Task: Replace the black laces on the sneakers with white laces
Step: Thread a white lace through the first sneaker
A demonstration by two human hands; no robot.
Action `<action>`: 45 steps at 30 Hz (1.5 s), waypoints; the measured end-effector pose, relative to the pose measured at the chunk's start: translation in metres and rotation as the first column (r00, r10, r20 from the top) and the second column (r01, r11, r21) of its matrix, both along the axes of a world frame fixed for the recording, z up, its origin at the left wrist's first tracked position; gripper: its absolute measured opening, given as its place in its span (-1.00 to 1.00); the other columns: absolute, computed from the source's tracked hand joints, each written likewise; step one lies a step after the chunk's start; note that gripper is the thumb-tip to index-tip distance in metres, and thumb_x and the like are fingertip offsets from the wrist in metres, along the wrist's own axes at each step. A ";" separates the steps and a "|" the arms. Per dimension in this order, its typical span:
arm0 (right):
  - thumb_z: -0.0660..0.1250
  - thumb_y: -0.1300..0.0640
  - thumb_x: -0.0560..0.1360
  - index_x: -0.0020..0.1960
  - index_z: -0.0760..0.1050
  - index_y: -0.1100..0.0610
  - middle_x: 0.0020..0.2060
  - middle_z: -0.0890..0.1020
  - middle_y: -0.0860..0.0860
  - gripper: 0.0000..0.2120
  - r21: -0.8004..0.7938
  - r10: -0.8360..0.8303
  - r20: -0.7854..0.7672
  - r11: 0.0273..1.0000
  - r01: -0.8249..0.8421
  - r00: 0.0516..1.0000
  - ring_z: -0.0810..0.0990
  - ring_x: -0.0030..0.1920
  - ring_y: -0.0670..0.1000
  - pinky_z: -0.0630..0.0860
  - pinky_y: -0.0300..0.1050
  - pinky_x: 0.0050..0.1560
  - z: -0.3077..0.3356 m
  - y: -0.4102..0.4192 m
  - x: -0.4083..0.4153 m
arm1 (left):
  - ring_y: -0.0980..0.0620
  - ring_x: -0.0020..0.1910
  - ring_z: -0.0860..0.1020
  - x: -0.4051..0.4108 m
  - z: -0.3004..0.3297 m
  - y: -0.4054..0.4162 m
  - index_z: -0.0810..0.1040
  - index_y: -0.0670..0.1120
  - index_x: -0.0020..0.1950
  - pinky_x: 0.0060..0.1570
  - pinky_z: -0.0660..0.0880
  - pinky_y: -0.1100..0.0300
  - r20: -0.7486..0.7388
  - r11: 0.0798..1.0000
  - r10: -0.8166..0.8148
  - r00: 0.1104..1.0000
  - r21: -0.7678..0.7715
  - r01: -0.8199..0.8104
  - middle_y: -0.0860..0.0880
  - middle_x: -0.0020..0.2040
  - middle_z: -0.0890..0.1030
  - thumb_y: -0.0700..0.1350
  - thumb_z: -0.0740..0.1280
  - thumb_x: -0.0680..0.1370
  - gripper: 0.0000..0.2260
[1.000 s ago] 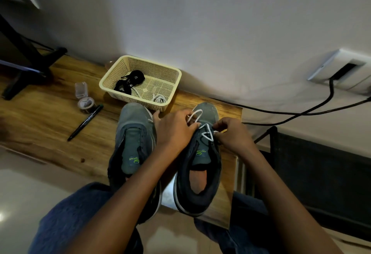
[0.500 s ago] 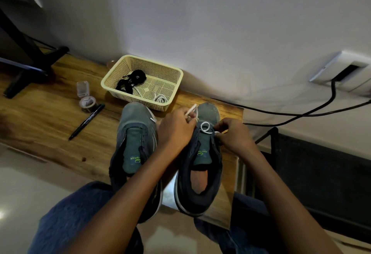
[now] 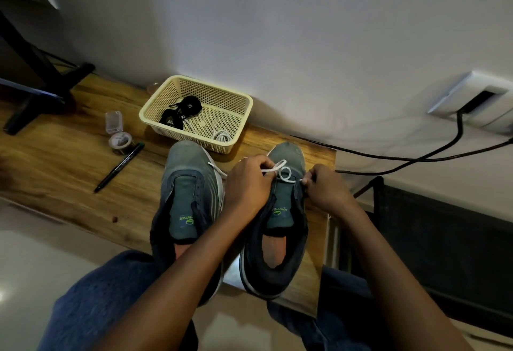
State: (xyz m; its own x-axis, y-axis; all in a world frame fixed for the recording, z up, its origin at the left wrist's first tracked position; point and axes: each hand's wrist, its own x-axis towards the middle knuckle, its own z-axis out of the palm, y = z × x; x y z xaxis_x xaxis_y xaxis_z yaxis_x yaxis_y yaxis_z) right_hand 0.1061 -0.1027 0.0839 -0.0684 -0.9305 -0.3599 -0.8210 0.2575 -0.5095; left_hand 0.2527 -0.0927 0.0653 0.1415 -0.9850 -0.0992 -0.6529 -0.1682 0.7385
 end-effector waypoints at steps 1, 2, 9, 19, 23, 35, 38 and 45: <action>0.17 0.22 0.60 -0.02 0.40 0.18 -0.07 0.56 0.12 -0.95 0.005 -0.012 0.029 1.000 0.012 1.000 0.52 -0.02 0.13 0.38 -0.08 -0.13 0.000 0.000 -0.002 | 0.03 -0.13 0.59 0.000 0.000 -0.001 0.61 0.05 -0.09 -0.23 0.42 0.16 -0.019 1.000 0.027 0.999 -0.013 -0.028 0.06 -0.09 0.66 -0.11 0.38 0.54 -0.94; 0.16 0.22 0.60 -0.04 0.37 0.16 -0.07 0.58 0.13 -0.94 0.011 -0.039 0.069 0.999 0.038 0.997 0.54 -0.02 0.15 0.42 -0.05 -0.10 0.000 -0.001 -0.004 | 0.02 -0.14 0.59 0.001 -0.001 -0.002 0.59 0.06 -0.14 -0.25 0.43 0.15 -0.044 0.998 0.054 0.998 -0.025 -0.055 0.06 -0.11 0.66 -0.13 0.37 0.54 -0.90; -0.02 0.23 0.66 0.04 0.23 0.18 -0.03 0.63 0.32 -0.92 0.124 -0.305 0.372 0.952 0.278 0.877 0.56 -0.25 0.12 0.37 -0.21 -0.40 0.008 -0.001 -0.010 | -0.15 -0.15 0.63 0.005 -0.005 -0.011 0.41 0.06 -0.12 -0.12 0.58 -0.09 -0.232 0.979 0.197 0.952 0.000 -0.203 -0.09 -0.11 0.65 -0.15 0.28 0.59 -0.86; 0.02 0.23 0.65 -0.05 0.27 0.15 -0.14 0.61 0.25 -0.88 0.106 -0.317 0.416 0.948 0.301 0.852 0.50 -0.29 0.09 0.39 -0.17 -0.38 0.012 -0.002 -0.009 | -0.09 -0.21 0.64 0.009 0.003 -0.012 0.41 0.05 -0.08 -0.15 0.59 -0.08 -0.213 0.988 0.150 0.966 -0.015 -0.156 -0.05 -0.13 0.65 -0.07 0.24 0.61 -0.93; 0.31 0.18 0.54 -0.22 0.48 0.14 -0.38 0.59 0.03 -0.84 -0.073 -0.173 0.223 0.978 0.193 0.959 0.55 -0.28 0.04 0.45 -0.09 -0.16 0.021 0.000 -0.020 | 0.08 -0.40 0.62 0.025 0.028 -0.005 0.59 -0.03 0.01 -0.31 0.59 0.07 -0.114 0.998 0.049 0.992 -0.037 -0.054 0.05 -0.33 0.65 -0.01 0.27 0.60 -0.85; 0.45 0.16 0.46 -0.24 0.63 0.29 -0.45 0.61 0.03 -0.81 -0.083 -0.071 0.075 0.994 0.078 0.995 0.53 -0.39 -0.09 0.44 -0.18 -0.20 0.115 0.037 -0.053 | -0.01 -0.39 0.46 0.064 0.137 0.036 0.65 0.06 -0.28 -0.33 0.29 0.13 -0.099 0.992 -0.096 0.990 -0.097 0.086 -0.07 -0.37 0.59 -0.01 0.36 0.51 -0.83; 0.47 0.22 0.44 -0.28 0.64 0.21 -0.48 0.61 0.01 -0.86 -0.171 -0.038 0.180 0.983 0.070 0.983 0.52 -0.43 -0.11 0.45 -0.18 -0.20 0.154 0.045 -0.051 | -0.10 -0.25 0.57 0.057 0.179 0.038 0.67 0.07 -0.29 -0.27 0.39 0.08 -0.084 0.983 -0.135 0.987 -0.136 0.123 -0.09 -0.27 0.65 -0.06 0.34 0.52 -0.79; 0.40 0.27 0.49 -0.12 0.63 0.25 -0.33 0.64 0.10 -0.94 -0.312 -0.014 0.330 0.942 0.123 0.944 0.57 -0.35 -0.04 0.45 -0.31 -0.37 0.219 0.069 -0.044 | 0.02 -0.09 0.52 0.034 0.238 0.047 0.65 0.07 -0.17 -0.24 0.33 0.19 0.084 0.954 -0.142 0.986 -0.254 0.159 0.03 0.05 0.65 -0.08 0.20 0.60 -0.74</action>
State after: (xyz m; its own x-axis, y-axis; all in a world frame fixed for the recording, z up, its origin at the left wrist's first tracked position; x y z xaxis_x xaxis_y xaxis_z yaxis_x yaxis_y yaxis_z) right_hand 0.0620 -0.0337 0.3027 -0.0686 -0.9962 -0.0534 -0.5874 0.0836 -0.8050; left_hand 0.2864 -0.0455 0.3032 -0.0130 -0.9860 0.1664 -0.7032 0.1273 0.6995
